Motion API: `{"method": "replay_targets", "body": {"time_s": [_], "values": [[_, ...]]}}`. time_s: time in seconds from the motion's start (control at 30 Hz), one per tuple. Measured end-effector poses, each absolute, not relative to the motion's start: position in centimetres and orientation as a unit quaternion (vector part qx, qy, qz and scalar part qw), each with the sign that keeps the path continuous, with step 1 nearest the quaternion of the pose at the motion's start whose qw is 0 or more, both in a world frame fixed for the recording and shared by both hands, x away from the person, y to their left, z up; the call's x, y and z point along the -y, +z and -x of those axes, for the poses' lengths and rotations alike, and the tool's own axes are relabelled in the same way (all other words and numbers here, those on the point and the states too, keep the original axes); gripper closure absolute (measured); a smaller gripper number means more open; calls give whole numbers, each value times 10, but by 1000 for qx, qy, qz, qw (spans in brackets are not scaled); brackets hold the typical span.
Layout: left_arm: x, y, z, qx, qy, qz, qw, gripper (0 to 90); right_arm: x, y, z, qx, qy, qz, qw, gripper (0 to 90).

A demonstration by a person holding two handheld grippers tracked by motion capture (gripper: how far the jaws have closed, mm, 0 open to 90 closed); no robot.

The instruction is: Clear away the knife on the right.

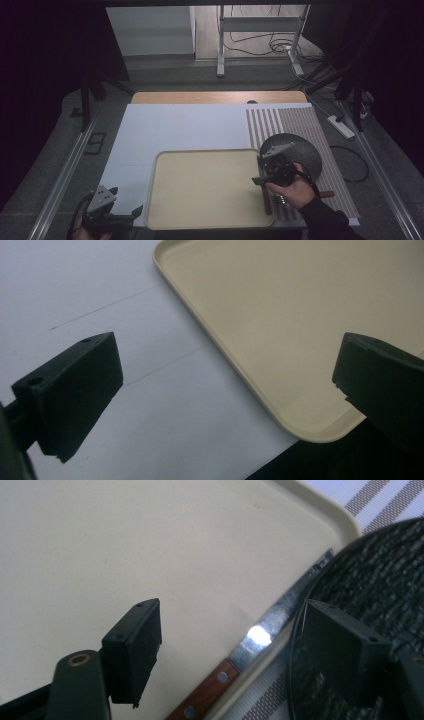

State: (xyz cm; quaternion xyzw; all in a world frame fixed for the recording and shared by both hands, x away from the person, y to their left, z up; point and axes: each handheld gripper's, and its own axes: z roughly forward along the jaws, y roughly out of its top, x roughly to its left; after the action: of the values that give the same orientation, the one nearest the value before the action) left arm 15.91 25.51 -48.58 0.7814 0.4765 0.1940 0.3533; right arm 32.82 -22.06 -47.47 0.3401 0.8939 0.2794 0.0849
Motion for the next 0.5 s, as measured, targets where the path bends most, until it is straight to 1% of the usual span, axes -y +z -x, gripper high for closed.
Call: {"method": "replay_targets", "body": {"time_s": [0.27,0.3,0.5], "values": [[-255,-486,-159,-476,195,-782,353,0,231,-471,-324,-885,288,-355,86,213],[-255,-486,-159,-476,195,-782,353,0,234,-470,-322,-883,289,-358,88,197],[-255,-486,-159,-475,195,-783,351,0,244,-467,-316,-878,301,-361,90,179]]}}
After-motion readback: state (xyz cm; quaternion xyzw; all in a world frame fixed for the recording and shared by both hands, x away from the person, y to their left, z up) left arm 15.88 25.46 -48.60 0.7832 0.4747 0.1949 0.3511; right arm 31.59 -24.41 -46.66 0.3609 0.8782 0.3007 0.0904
